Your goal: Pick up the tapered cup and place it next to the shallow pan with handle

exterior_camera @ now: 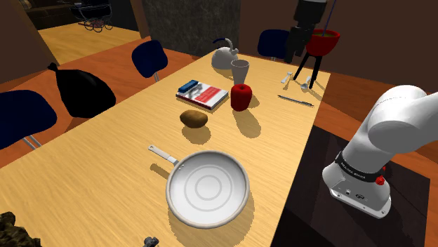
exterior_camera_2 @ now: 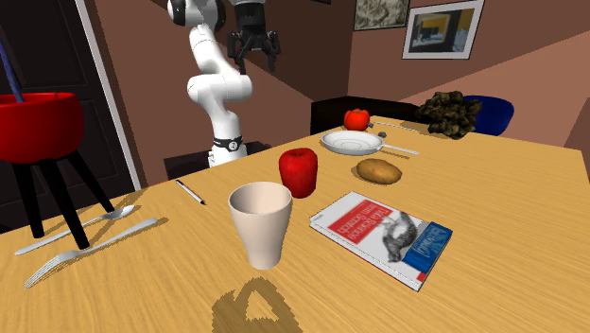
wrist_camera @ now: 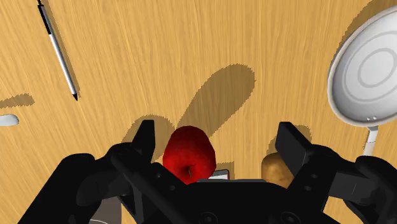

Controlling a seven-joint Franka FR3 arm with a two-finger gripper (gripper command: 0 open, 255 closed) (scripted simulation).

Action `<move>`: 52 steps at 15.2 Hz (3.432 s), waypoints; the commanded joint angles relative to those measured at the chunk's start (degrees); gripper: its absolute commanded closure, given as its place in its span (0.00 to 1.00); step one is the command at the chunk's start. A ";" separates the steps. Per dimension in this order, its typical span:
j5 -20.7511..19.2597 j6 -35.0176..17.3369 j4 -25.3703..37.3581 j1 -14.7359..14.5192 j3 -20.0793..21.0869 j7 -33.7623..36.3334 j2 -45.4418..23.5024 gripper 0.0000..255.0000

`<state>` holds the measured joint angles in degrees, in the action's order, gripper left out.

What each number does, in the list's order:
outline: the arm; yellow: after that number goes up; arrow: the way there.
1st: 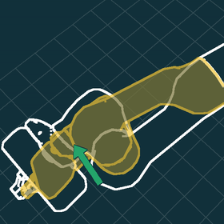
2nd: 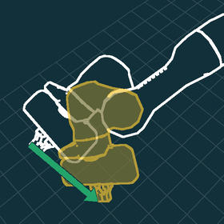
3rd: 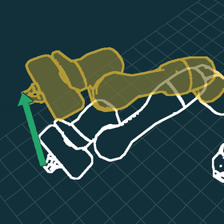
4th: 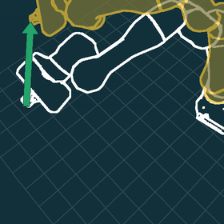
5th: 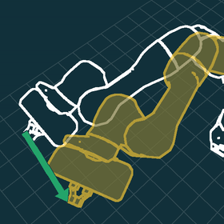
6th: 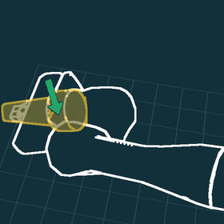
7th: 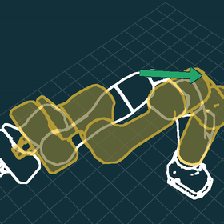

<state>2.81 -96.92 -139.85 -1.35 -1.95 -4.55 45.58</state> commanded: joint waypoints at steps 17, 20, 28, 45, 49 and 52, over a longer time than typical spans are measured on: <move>1.31 -16.67 15.78 1.59 -10.94 -13.10 -33.01 0.00; 3.27 -17.93 20.81 1.92 -12.49 -15.88 -39.71 0.00; 9.99 -17.80 37.81 4.77 -14.57 -22.74 -58.25 0.00; 15.89 -18.18 55.32 9.42 -13.34 -26.58 -77.44 0.00; 15.89 -18.18 55.32 9.42 -13.34 -26.58 -77.44 0.00; 15.89 -18.18 55.32 9.42 -13.34 -26.58 -77.44 1.00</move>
<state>18.70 -115.10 -84.53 8.07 -15.29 -31.13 -31.85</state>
